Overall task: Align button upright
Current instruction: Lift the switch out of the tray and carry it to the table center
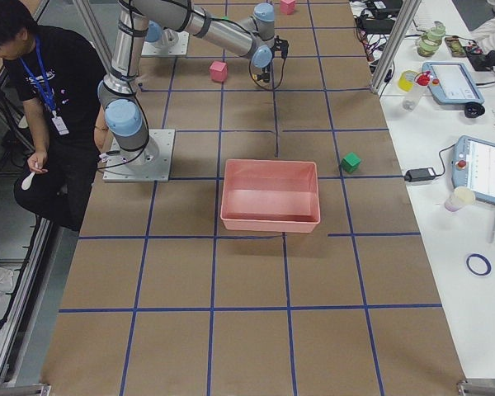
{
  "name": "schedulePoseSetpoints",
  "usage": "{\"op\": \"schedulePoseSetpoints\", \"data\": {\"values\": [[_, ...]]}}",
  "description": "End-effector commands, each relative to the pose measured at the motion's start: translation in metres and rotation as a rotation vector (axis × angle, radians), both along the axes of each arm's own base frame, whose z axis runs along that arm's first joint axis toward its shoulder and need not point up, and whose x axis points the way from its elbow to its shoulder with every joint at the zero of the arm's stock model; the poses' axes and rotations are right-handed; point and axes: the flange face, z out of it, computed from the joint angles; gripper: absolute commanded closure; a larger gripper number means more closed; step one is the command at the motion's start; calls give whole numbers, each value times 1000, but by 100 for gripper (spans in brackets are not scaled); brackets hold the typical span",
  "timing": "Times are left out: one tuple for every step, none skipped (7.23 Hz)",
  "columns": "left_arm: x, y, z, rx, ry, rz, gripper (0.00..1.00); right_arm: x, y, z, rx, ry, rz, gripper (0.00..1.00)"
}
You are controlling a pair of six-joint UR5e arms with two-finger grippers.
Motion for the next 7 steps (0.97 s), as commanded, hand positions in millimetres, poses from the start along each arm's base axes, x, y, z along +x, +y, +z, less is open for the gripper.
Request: {"op": "schedulePoseSetpoints", "data": {"values": [[0, 0, 0, 0, 0, 0, 0, -2, 3, -7, 9, 9, 9, 100], [0, 0, 0, 0, 0, 0, 0, -2, 3, -8, 11, 9, 10, 100], [0, 0, 0, 0, 0, 0, 0, -2, 4, -9, 11, 9, 10, 100], [0, 0, 0, 0, 0, 0, 0, -4, 6, -12, 17, 19, 13, 100], [0, 0, 0, 0, 0, 0, 0, -7, 7, -14, 15, 36, 10, 100], [0, 0, 0, 0, 0, 0, 0, -7, 7, -15, 17, 35, 8, 98], [0, 0, 1, -1, 0, 0, 0, -7, 8, -17, 18, 43, 9, 86]]}}
